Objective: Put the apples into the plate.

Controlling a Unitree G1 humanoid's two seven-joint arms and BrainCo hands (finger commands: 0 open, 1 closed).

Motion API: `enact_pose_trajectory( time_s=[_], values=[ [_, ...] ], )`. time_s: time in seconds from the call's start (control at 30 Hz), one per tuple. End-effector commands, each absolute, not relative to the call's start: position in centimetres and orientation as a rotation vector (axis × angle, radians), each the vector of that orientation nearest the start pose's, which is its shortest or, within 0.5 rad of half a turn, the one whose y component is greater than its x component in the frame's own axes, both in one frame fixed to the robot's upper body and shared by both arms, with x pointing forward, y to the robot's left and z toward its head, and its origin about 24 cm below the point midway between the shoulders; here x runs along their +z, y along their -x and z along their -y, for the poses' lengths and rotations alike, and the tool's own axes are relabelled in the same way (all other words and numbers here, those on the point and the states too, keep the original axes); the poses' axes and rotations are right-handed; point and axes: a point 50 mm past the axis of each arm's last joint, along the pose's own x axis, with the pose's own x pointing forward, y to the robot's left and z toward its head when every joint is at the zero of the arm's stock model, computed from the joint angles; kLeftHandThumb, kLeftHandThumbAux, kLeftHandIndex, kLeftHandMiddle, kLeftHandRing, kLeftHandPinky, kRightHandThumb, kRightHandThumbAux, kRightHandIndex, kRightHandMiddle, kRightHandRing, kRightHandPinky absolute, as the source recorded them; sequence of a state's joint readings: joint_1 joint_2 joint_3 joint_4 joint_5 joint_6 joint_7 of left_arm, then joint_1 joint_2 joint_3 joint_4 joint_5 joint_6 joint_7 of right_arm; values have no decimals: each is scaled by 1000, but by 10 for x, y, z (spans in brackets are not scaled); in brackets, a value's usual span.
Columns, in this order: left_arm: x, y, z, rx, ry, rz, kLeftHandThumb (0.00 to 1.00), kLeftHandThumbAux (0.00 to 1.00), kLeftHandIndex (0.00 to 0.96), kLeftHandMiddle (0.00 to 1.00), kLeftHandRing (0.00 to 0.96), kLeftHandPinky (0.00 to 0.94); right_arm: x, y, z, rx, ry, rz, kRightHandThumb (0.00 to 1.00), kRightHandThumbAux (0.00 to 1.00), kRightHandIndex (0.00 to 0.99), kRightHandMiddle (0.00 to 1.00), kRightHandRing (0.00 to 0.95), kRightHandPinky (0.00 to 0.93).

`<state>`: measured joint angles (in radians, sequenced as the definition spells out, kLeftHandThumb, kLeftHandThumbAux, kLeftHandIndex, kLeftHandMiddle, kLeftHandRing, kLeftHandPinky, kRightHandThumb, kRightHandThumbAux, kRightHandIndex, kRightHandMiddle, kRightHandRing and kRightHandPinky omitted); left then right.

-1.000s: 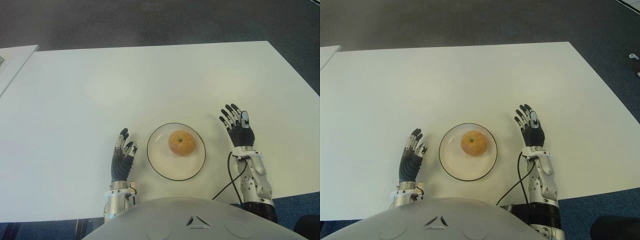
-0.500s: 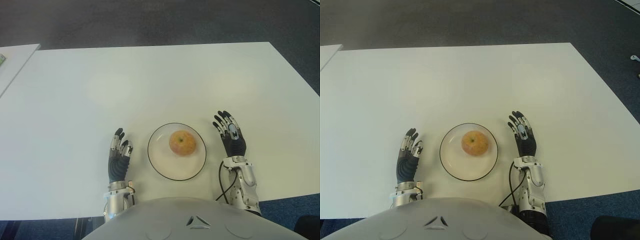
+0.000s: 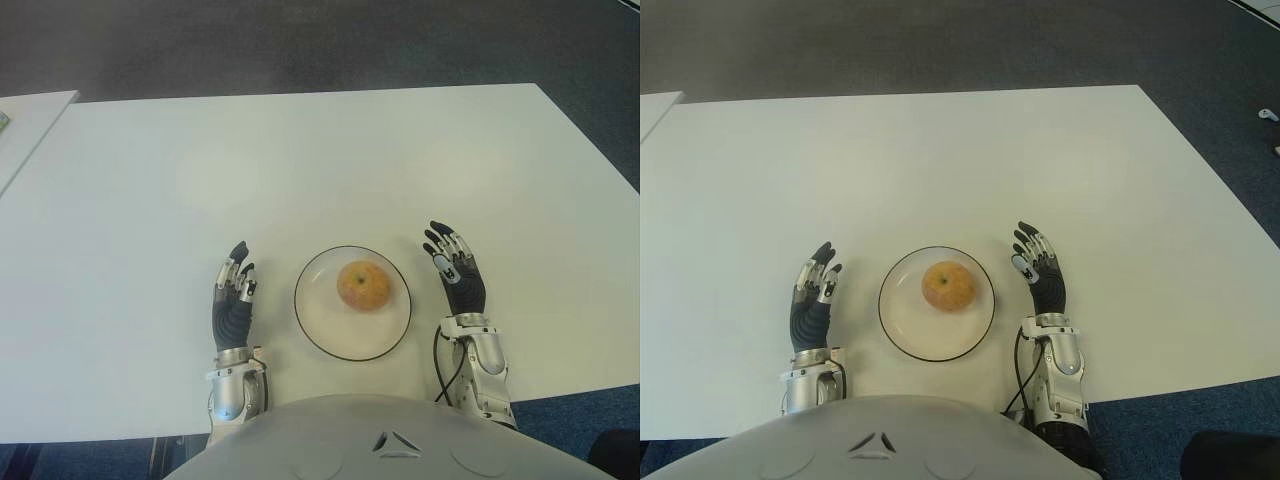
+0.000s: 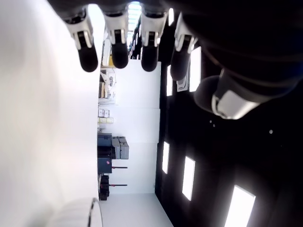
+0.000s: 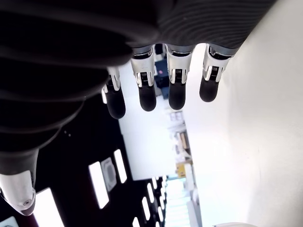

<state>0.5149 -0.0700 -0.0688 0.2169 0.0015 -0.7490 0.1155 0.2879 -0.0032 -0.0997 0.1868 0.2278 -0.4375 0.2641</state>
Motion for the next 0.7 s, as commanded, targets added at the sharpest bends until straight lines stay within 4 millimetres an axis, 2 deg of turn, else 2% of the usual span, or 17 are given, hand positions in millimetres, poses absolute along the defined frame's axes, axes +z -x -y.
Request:
enact_pose_trajectory(
  time_s=[0.03, 0.7],
  values=[
    [-49, -101, -153, 210, 43, -107, 114, 472, 208, 124, 106, 158, -43, -158, 185, -26, -194, -137, 200, 593, 159, 136, 100, 120],
    [-44, -103, -160, 173, -25, -106, 88, 478, 117, 108, 108, 161, -43, -160, 192, 8, -176, -161, 178, 578, 132, 156, 127, 153]
  ],
)
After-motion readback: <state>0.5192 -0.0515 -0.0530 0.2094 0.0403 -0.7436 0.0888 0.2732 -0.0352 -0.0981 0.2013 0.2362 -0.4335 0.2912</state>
